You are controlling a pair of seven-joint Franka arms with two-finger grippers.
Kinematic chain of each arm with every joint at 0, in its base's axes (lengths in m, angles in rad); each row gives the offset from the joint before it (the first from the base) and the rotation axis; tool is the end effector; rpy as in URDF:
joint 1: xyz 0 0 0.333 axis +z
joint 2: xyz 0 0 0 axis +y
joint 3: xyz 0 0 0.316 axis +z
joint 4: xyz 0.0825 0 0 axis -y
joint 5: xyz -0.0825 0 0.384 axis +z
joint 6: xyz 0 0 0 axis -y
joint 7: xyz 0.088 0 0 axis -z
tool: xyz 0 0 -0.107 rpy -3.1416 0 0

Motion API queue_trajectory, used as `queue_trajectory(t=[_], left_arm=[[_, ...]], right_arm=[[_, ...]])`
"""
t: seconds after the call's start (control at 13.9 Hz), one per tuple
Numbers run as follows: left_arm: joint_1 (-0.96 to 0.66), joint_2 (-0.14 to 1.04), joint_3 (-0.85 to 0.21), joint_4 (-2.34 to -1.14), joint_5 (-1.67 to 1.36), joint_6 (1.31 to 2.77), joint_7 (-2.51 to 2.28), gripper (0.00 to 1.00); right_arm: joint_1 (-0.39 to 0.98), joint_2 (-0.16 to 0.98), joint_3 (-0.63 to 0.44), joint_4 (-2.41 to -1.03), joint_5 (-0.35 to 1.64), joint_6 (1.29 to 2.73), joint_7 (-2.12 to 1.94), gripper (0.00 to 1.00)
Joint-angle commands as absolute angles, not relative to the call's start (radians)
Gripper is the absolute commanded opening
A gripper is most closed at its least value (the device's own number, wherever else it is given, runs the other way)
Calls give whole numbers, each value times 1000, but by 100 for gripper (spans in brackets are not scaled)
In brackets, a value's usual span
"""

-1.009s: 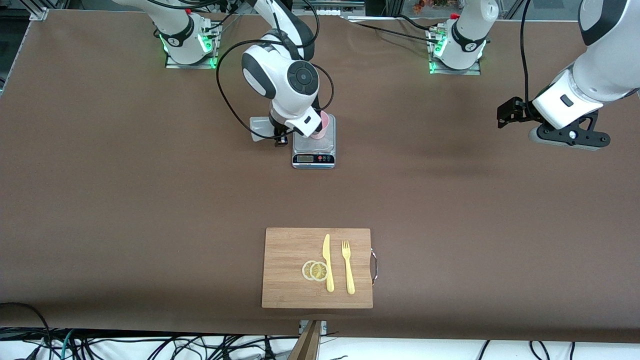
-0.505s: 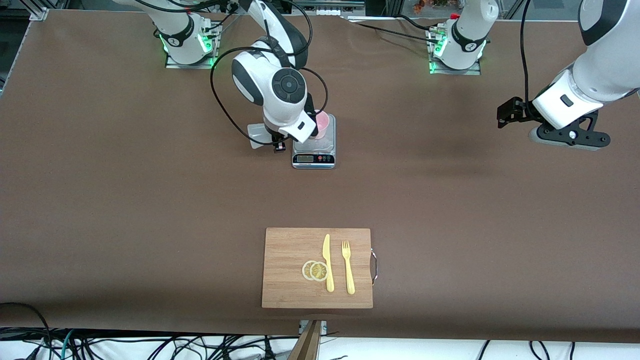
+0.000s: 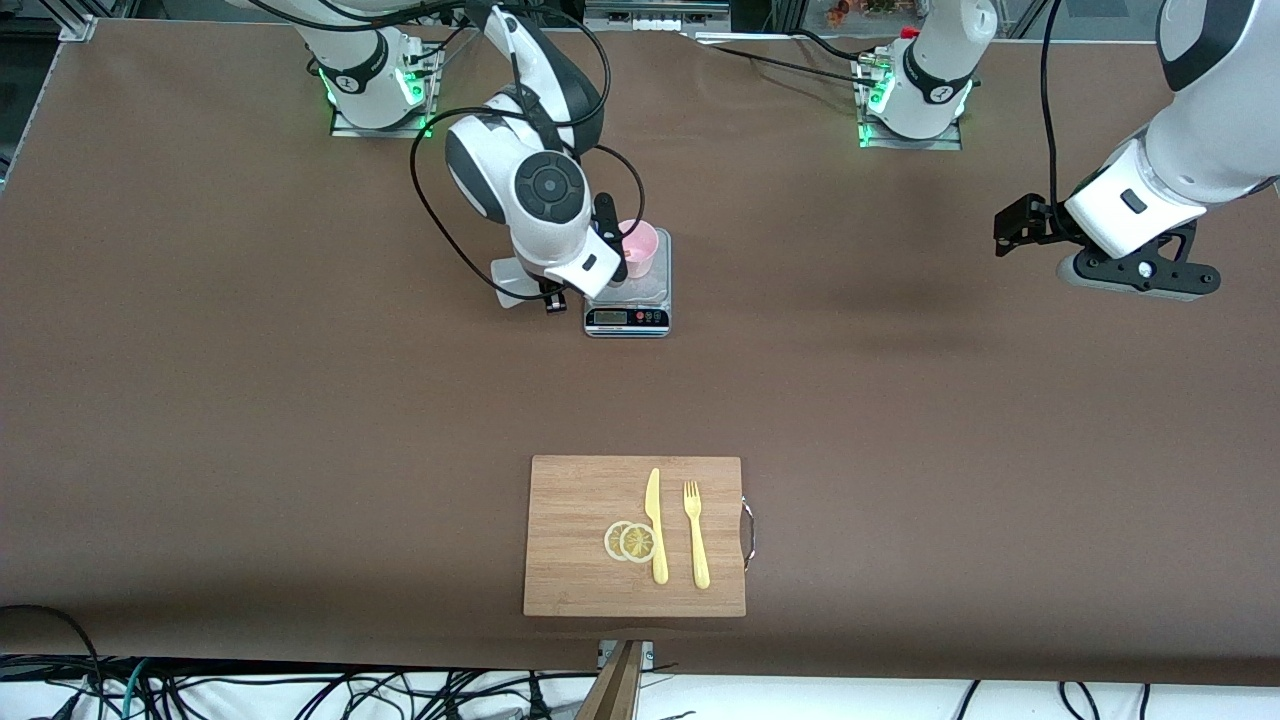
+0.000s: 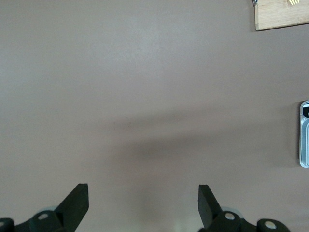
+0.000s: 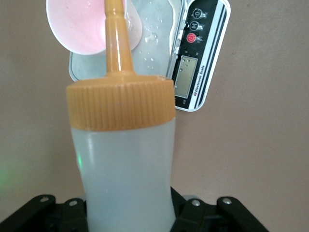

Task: Add sauce to pink cup with both arms
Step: 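Carry the sauce bottle with the right gripper back beside its spot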

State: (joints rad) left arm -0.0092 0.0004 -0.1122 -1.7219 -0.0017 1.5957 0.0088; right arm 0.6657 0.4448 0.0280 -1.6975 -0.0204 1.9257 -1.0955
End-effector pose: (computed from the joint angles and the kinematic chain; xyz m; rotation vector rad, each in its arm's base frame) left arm 0.5444 -0.0666 0.5553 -3.1233 0.2034 0.1982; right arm 0.4948 0.4075 0.3211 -1.9224 -2.4150 0.3304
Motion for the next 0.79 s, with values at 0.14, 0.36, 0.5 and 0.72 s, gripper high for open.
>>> queue_trajectory(t=[0.14,0.36,0.5,0.72], left_arm=[[-9,15,-115,-1690,2,1572,21,100],[-9,15,-115,-1690,2,1571,21,100],[-9,15,-115,-1690,2,1571,21,100],[-9,15,-115,-1690,2,1546,23,100]], right_arm=[[510,420,31,-1720,127,1962,-1325,0],[390,426,31,-1720,260,1962,-1504,0],[324,431,31,-1720,334,1962,-1609,0],[218,445,31,-1729,480,1938,-1813,0]])
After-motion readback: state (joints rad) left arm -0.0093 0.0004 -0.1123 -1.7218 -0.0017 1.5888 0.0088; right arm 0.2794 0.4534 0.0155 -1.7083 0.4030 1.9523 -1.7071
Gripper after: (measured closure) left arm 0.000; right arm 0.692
